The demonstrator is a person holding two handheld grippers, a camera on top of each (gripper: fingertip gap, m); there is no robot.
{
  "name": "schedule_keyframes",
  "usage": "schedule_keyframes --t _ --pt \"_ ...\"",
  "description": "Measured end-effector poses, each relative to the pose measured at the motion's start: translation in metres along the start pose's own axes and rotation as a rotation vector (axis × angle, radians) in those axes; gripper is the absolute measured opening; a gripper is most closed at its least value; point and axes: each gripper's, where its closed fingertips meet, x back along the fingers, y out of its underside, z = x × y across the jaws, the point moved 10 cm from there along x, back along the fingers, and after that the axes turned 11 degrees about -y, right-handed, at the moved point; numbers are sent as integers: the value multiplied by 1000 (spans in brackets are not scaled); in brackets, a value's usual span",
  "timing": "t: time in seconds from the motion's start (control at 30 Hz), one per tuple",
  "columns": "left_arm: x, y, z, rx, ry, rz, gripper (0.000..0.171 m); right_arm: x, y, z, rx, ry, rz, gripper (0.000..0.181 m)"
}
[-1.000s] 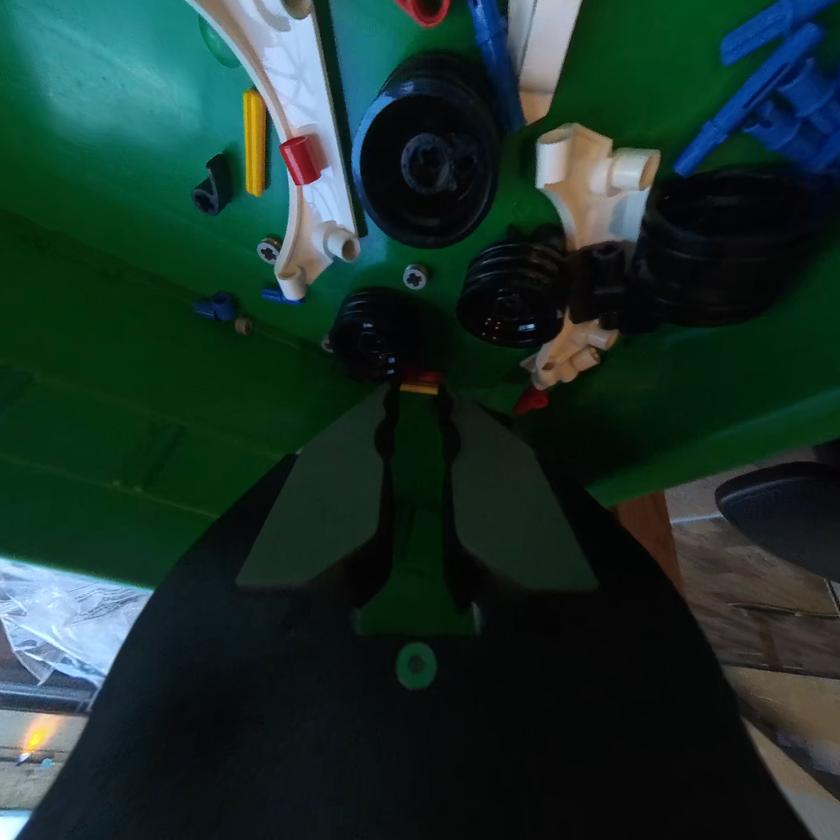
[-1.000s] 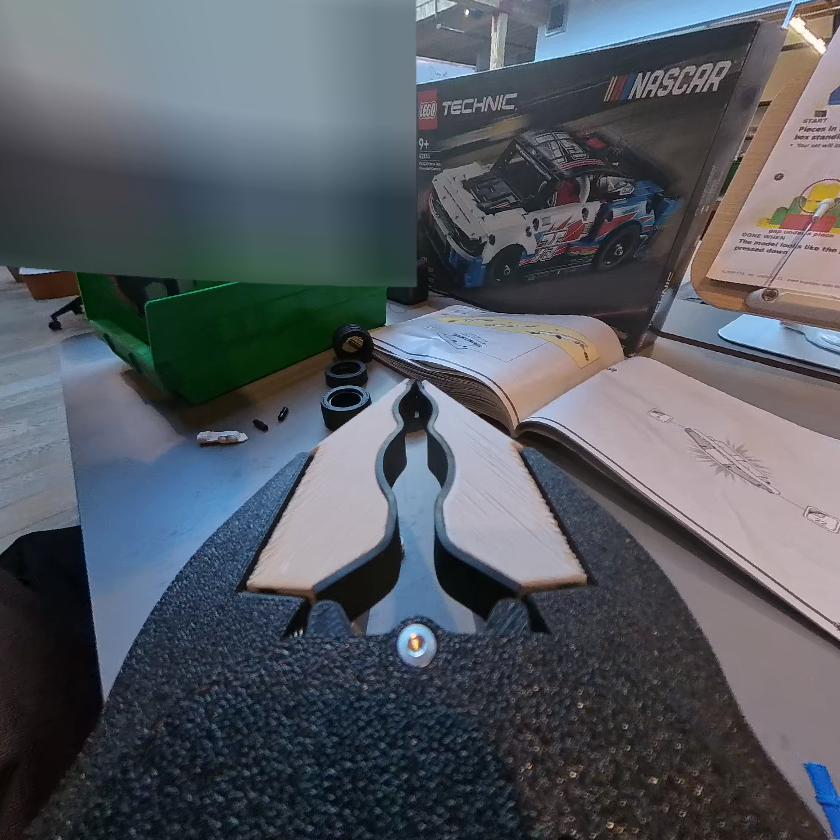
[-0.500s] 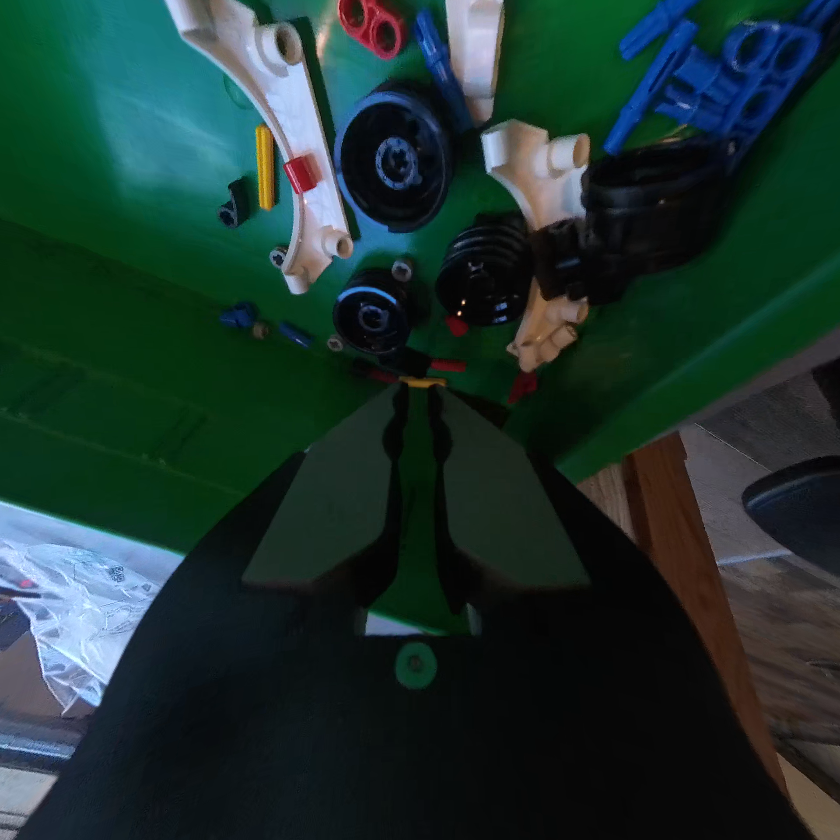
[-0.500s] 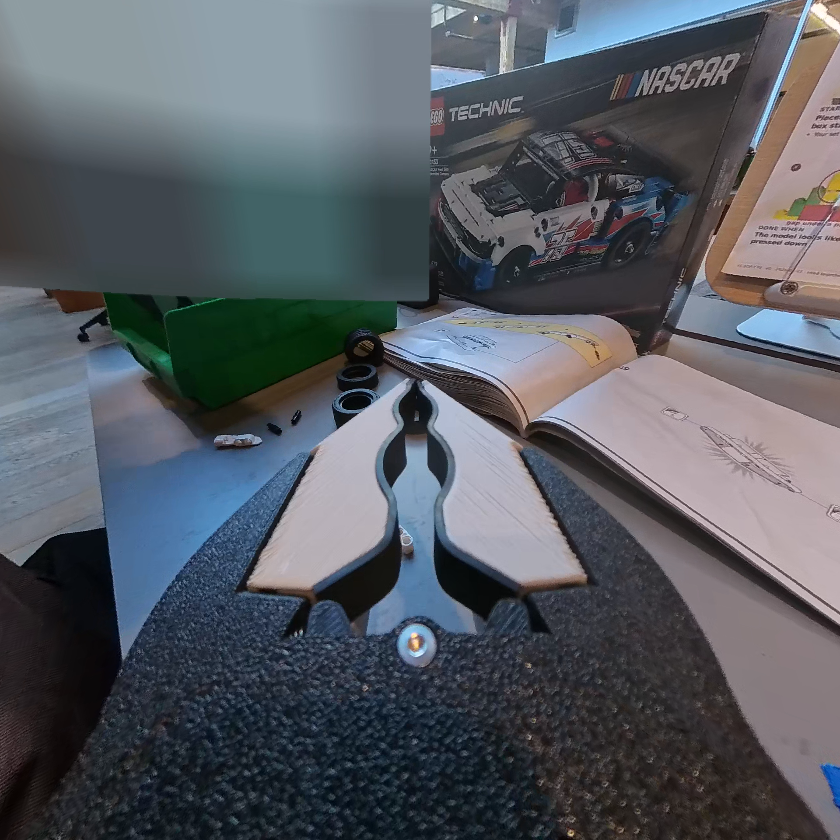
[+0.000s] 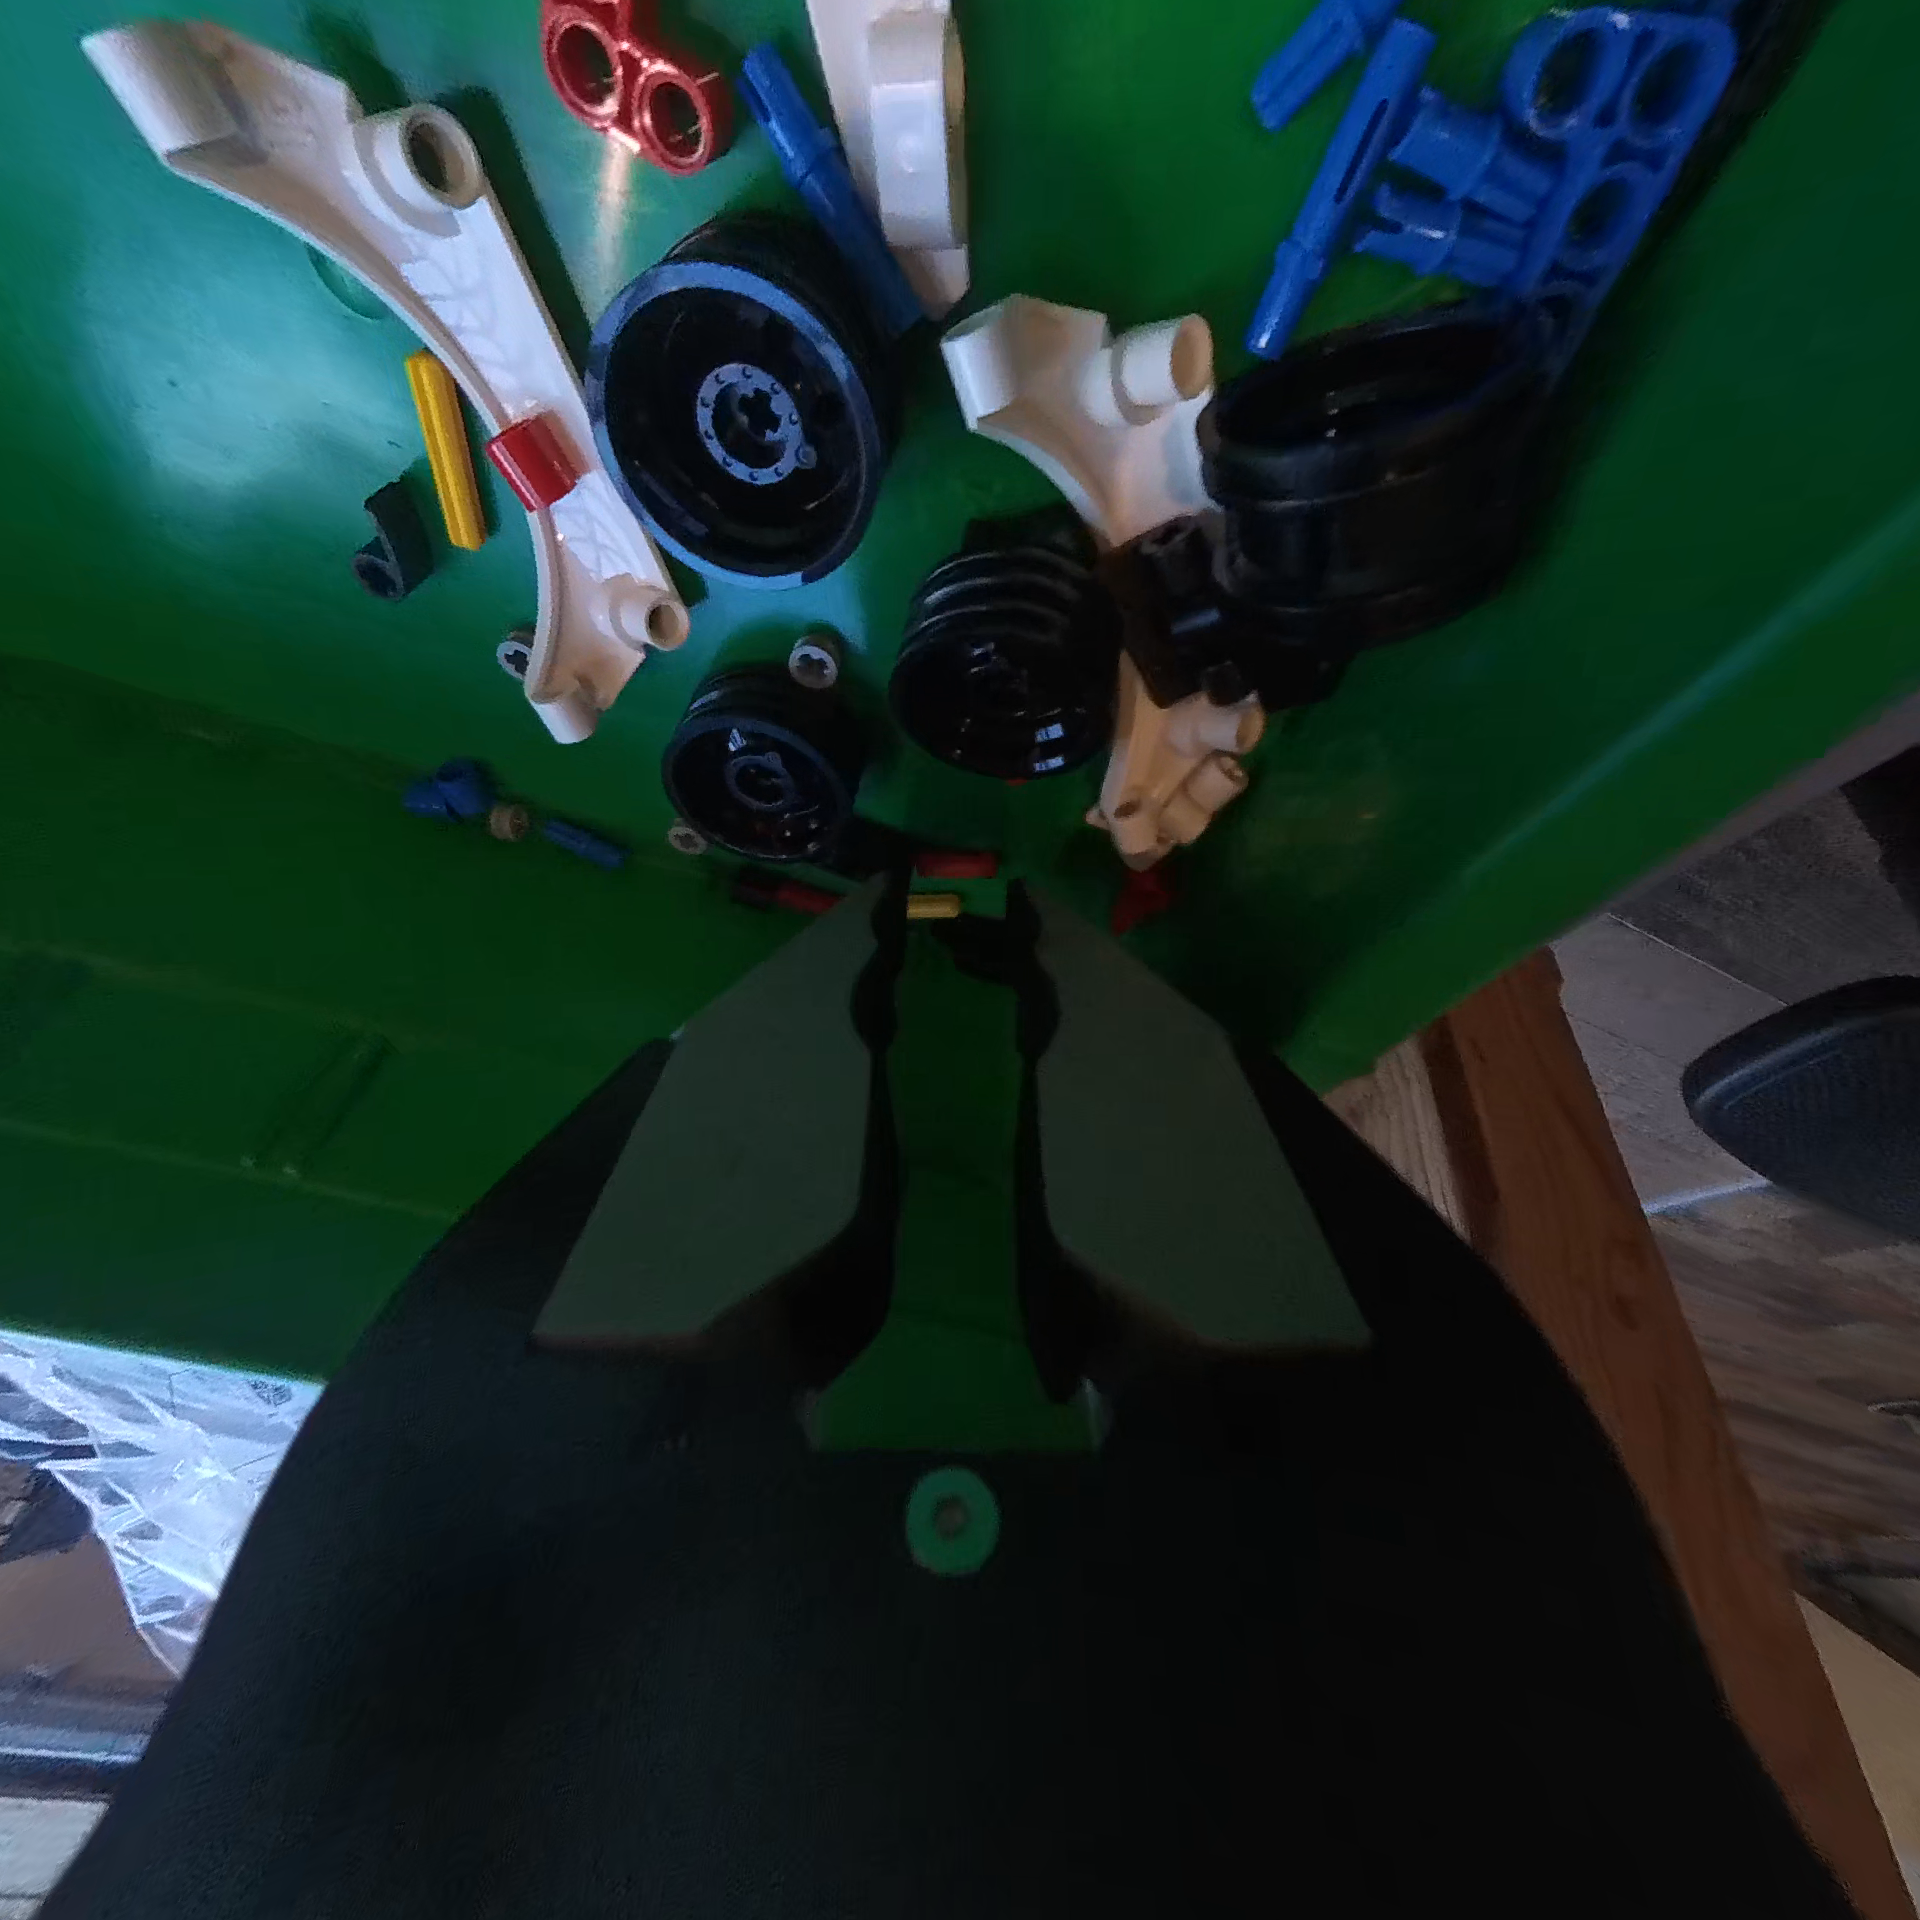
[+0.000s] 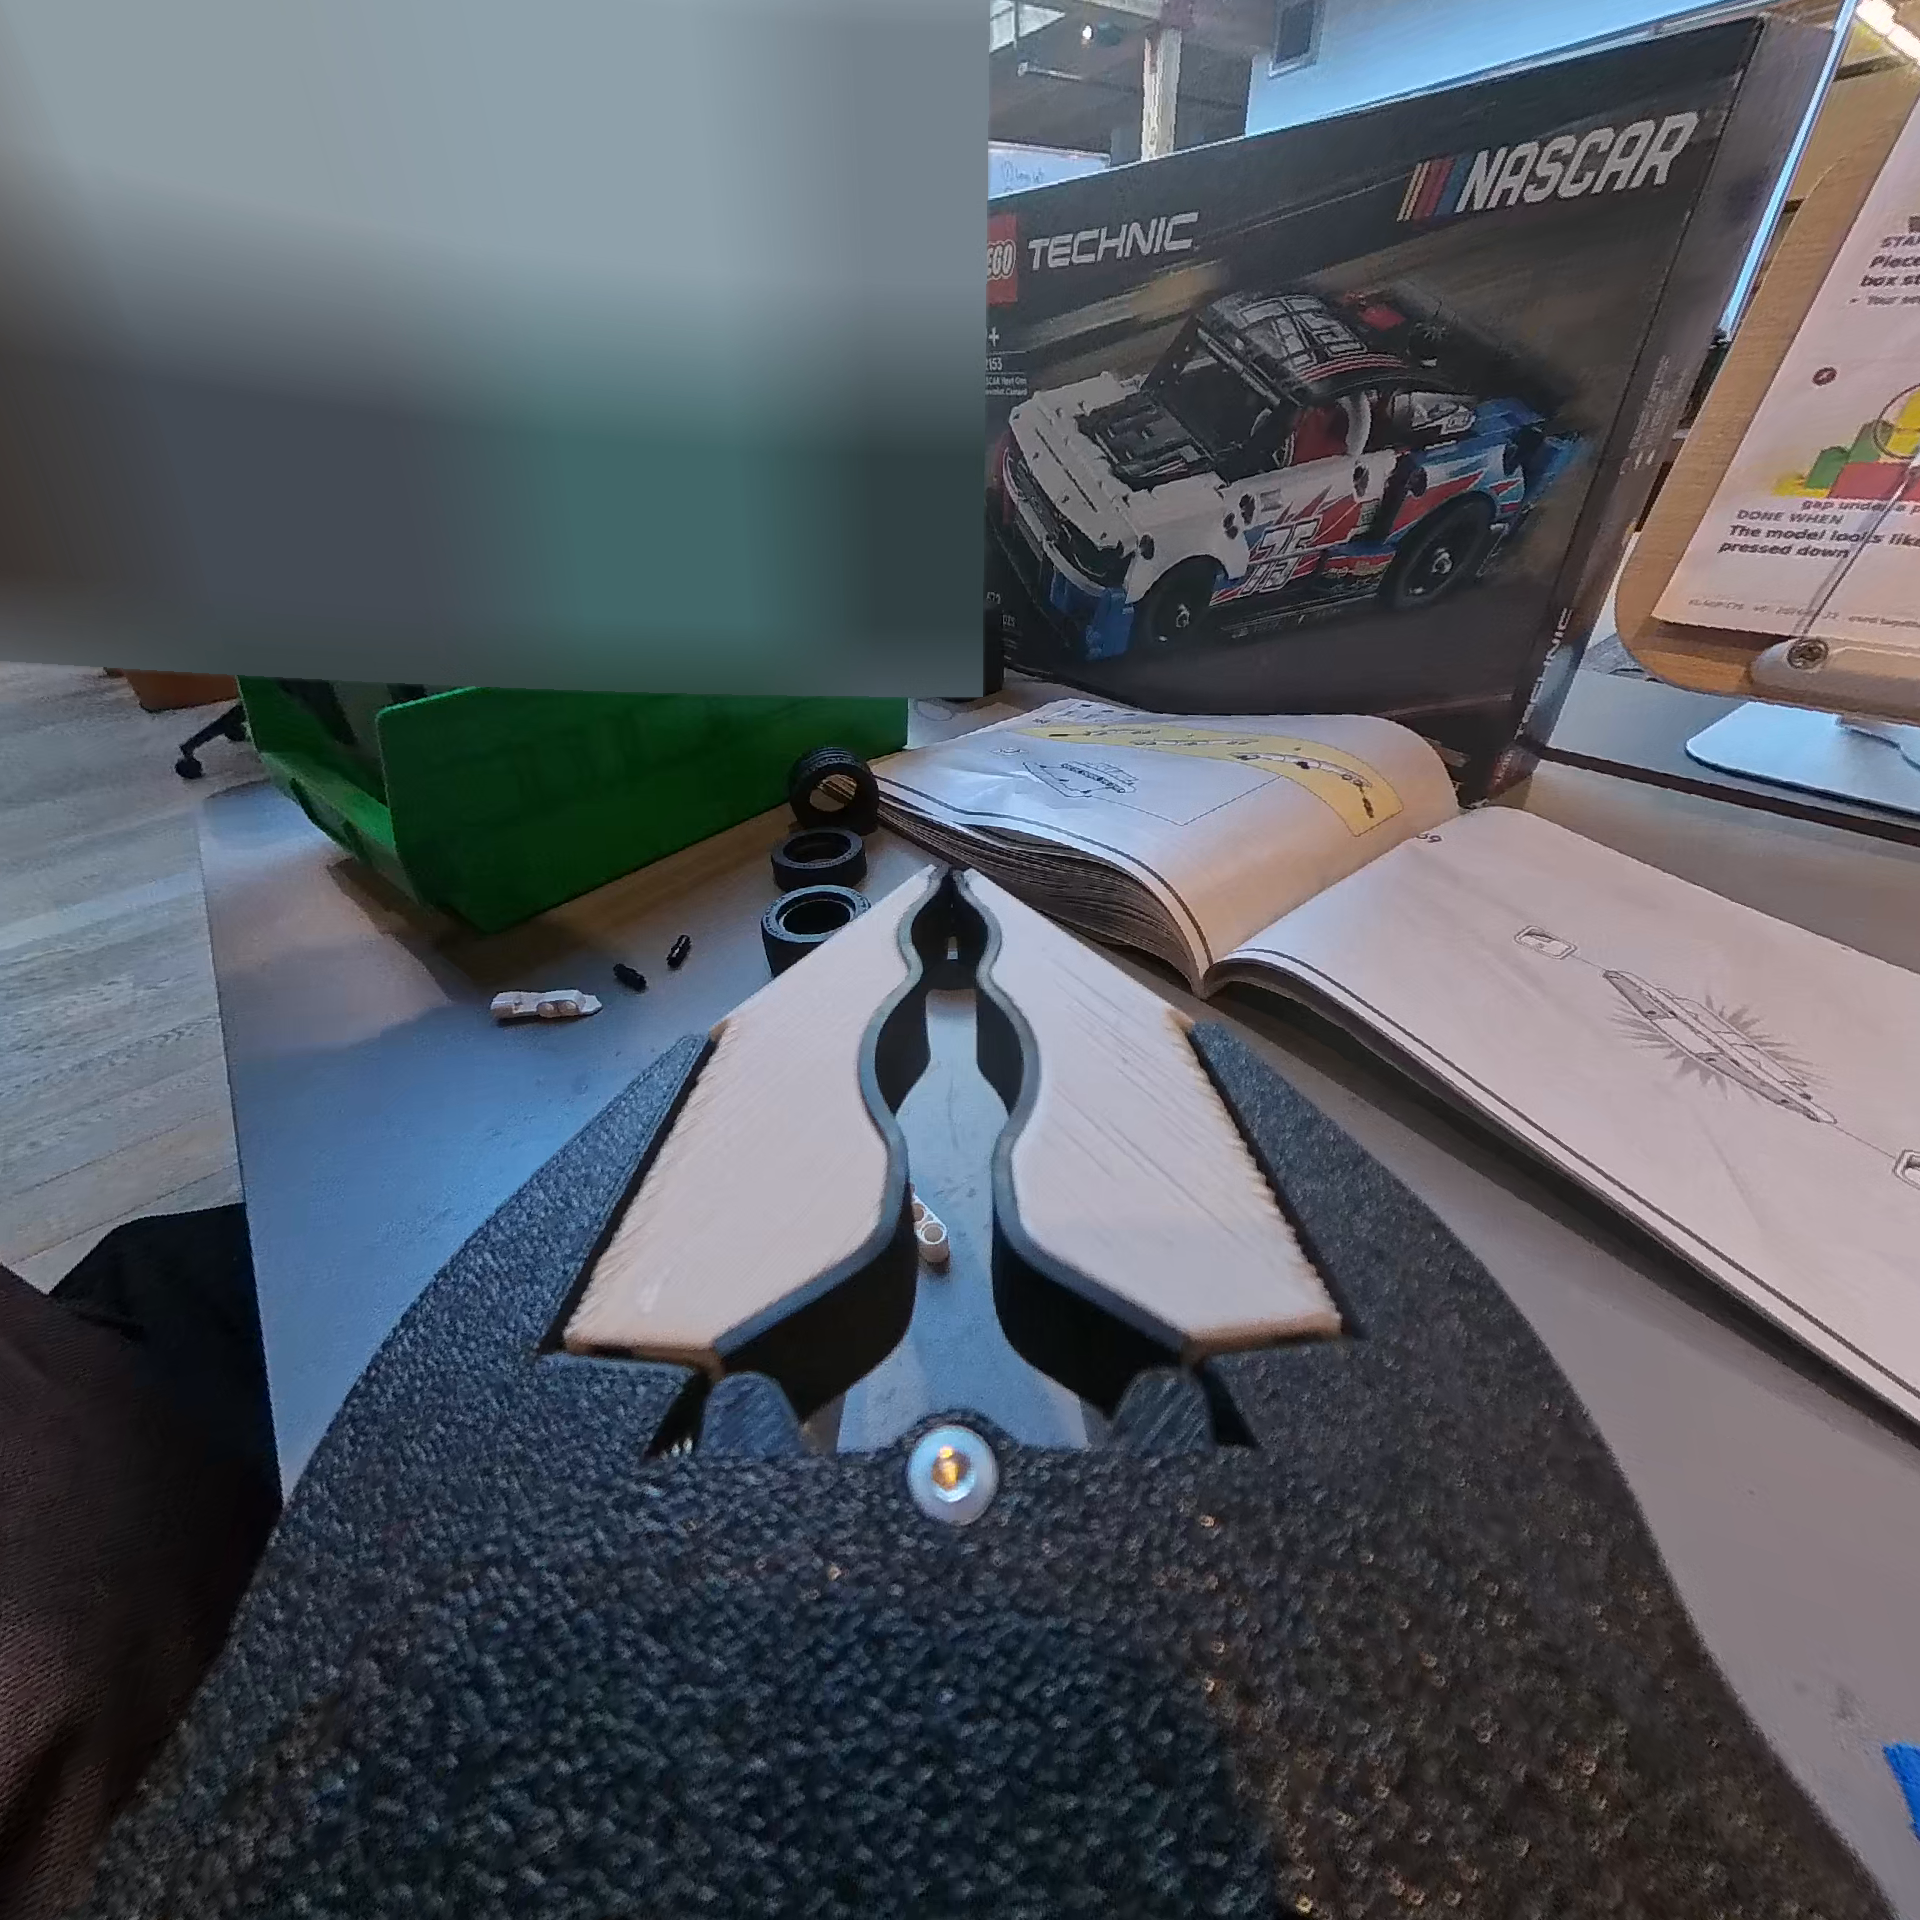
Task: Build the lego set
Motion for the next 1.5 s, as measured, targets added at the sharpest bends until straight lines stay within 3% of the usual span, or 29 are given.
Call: schedule_keyframes --t 0.3,0.43,0.6,1.07,1.5 --pt "7 -6 -7 -28 -80 126 19 0 0 1 -5 -4 4 0" --pt "14 4 -4 -35 -20 117 19 1 0 1 -9 -4 6 0" --pt "2 5 2 -59 -26 33 21 1 0 1 -13 -9 4 0" --pt "-7 0 -5 19 87 4 18 1 0 1 -13 -11 3 0" --pt "-6 1 -3 22 34 27 12 0 0 0 -5 -12 -3 0"
